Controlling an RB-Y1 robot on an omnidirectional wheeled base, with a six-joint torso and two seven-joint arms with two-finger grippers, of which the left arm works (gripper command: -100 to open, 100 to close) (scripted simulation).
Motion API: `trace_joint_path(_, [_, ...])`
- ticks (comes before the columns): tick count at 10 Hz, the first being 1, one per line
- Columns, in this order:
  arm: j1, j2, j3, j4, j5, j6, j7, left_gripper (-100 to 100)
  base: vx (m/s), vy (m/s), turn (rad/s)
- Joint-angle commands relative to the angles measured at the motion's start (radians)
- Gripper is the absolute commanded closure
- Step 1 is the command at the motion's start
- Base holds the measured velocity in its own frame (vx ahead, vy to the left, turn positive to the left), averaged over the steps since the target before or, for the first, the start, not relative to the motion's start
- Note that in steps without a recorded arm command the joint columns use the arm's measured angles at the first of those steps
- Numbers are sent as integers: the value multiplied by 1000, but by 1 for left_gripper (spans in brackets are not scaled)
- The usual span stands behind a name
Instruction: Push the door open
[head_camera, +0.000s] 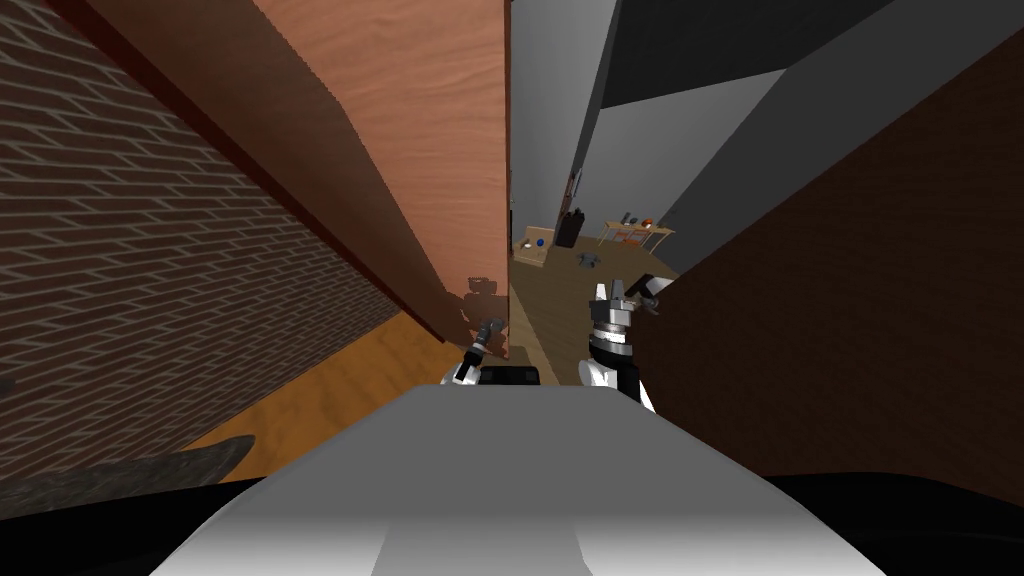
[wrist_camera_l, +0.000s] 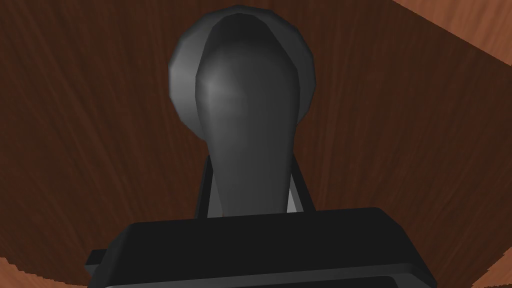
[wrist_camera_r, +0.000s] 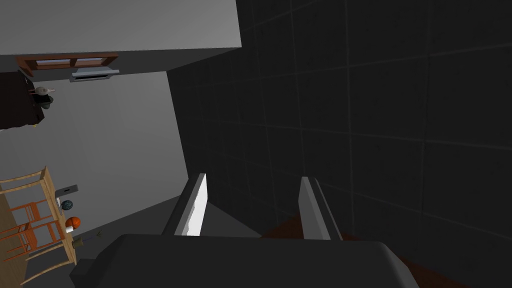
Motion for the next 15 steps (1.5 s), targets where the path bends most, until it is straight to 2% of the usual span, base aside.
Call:
trace_joint_path(1, [-18, 2, 28, 22, 10, -19, -7, 100, 100, -85, 38])
trace_joint_path(7, [-39, -17, 117, 50, 41, -17, -37, 100, 137, -136, 74])
trace_joint_path(14, [-58, -51, 194, 75, 68, -16, -63, 100, 165, -123, 62])
trace_joint_path(15, [-56, -42, 194, 77, 68, -15, -60, 100, 71, -35, 33])
